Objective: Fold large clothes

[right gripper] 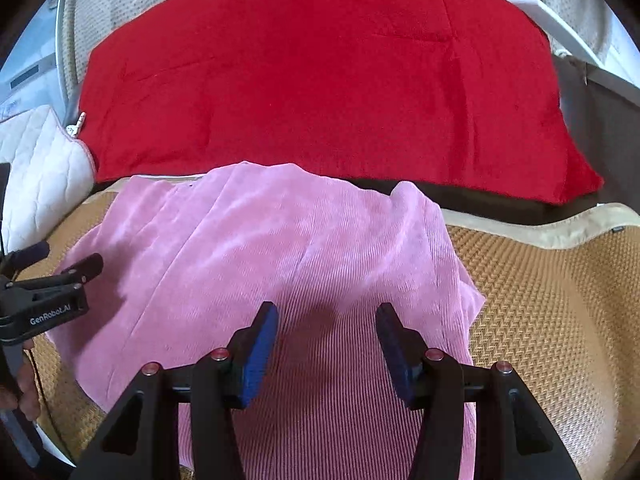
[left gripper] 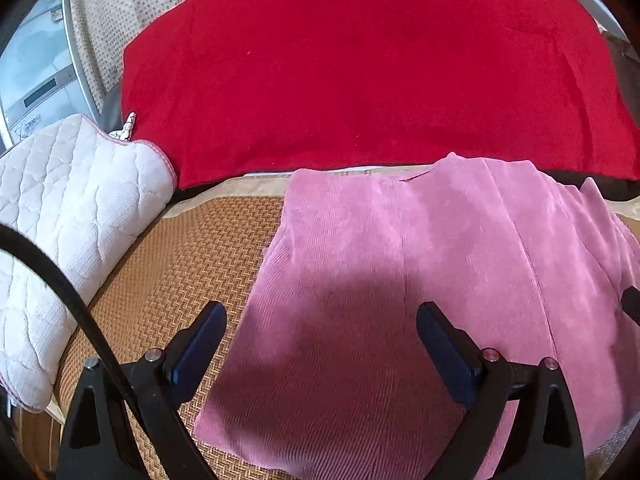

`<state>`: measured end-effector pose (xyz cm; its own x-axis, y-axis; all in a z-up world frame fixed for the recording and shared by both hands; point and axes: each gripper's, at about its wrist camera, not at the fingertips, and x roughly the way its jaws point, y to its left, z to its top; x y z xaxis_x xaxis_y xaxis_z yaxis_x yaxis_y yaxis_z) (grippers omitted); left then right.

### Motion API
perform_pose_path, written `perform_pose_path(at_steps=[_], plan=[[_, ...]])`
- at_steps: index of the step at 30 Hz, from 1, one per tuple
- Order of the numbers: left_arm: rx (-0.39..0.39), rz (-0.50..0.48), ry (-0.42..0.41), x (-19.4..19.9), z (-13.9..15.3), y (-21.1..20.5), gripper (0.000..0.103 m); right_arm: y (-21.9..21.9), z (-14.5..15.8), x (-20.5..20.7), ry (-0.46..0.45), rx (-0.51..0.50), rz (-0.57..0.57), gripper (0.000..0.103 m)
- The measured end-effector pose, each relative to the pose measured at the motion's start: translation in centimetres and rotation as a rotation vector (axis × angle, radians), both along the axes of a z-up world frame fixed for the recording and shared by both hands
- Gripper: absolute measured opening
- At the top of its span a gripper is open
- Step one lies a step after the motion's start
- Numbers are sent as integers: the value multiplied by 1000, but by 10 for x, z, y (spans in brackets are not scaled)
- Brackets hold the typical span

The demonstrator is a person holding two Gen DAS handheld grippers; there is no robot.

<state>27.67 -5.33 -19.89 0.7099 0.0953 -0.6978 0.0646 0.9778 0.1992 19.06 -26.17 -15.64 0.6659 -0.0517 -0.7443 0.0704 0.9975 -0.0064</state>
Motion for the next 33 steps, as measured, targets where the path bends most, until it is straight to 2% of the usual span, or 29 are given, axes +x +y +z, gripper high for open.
perform_pose_path(at_steps=[33], plan=[[11, -25, -16, -2, 1, -13, 96, -3, 1, -2, -6, -59, -24, 55]])
